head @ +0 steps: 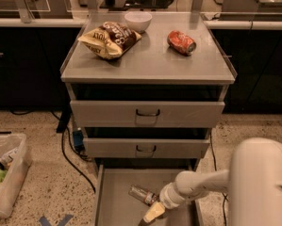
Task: Pick water bottle from bottom drawer and place on counter
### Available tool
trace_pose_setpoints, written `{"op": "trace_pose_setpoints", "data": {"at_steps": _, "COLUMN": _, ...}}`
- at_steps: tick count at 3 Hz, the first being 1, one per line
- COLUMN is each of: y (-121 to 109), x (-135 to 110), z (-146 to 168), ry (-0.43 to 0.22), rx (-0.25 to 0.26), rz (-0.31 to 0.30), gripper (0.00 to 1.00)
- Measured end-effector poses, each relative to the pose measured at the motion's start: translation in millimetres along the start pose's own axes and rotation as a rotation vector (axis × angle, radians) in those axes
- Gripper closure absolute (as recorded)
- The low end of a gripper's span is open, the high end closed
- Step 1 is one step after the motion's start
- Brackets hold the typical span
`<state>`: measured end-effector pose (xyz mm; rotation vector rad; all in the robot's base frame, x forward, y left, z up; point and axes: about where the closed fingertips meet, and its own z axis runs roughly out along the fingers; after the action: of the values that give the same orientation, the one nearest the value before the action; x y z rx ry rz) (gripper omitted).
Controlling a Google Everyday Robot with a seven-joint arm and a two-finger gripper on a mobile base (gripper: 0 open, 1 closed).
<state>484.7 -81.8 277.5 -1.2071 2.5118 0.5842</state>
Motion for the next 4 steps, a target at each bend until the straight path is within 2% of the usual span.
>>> {"op": "trace_pose_setpoints", "data": {"at_steps": 1, "y": 5.6, "x": -2.4, "z": 18.4, "ry": -0.132, "rx": -0.117, "rz": 0.041, "gripper": 0.0}}
{"op": "trace_pose_setpoints", "data": {"at_steps": 2, "y": 9.1, "x": 11.7, "z": 43.6, "ry": -0.138, "rx": -0.19, "rz": 0.039, "gripper": 0.0}}
{"op": "trace_pose_setpoints", "data": {"at_steps": 3, "y": 9.2, "x": 11.7, "z": 43.8, "ry": -0.138, "rx": -0.19, "rz": 0.039, "gripper": 0.0}}
{"op": "trace_pose_setpoints", "data": {"at_steps": 4, "y": 7.4, "x": 6.0, "z": 66.9, "ry": -0.112, "rx": -0.142, "rz": 0.026, "gripper": 0.0}}
